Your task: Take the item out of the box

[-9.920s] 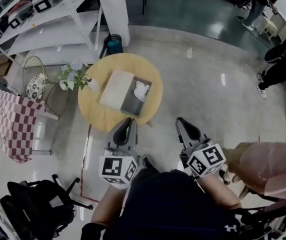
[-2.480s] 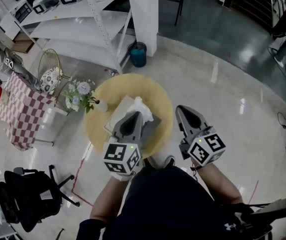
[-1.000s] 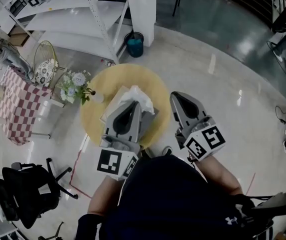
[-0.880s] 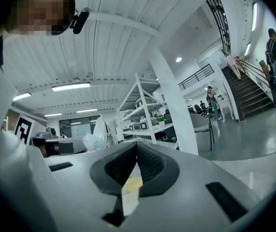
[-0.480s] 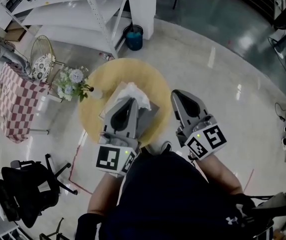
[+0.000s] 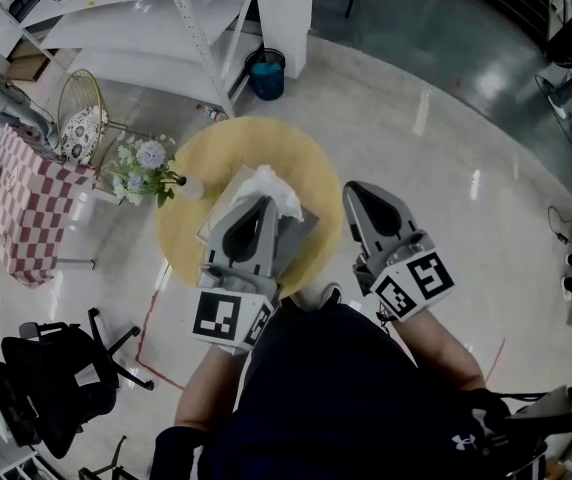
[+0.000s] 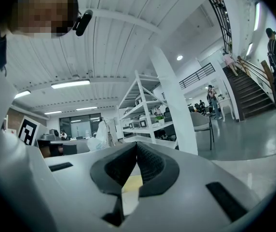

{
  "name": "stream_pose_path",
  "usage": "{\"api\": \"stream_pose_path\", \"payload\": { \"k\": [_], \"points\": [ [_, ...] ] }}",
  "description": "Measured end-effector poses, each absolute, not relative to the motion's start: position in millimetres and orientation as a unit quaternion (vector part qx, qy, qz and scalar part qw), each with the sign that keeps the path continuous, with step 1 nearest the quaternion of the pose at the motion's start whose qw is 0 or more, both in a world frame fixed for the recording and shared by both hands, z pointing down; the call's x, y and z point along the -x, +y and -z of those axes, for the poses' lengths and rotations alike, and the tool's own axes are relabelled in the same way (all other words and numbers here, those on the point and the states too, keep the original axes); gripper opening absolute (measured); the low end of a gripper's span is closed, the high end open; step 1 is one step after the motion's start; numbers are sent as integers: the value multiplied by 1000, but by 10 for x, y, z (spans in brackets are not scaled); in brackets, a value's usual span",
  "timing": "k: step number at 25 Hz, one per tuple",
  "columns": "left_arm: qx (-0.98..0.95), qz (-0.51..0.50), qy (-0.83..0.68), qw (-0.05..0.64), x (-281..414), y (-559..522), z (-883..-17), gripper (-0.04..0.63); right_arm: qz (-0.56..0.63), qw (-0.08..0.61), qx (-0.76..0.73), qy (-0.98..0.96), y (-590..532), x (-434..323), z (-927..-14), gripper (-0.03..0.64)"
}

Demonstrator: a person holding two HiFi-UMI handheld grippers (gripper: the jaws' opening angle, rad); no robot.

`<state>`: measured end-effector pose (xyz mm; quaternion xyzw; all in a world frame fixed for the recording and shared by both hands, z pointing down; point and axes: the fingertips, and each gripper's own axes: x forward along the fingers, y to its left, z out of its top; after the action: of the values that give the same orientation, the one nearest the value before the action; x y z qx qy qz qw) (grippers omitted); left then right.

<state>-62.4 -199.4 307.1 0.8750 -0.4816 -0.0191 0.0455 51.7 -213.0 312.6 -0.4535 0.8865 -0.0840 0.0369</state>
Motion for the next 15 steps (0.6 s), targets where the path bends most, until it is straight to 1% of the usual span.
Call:
{"api": "stream_pose_path", "payload": {
  "k": [15],
  "points": [
    [-877,12,-477,49,591,-2099,-3089,18,88,31,453,887,-2230,-520,-3156,12]
  ]
}}
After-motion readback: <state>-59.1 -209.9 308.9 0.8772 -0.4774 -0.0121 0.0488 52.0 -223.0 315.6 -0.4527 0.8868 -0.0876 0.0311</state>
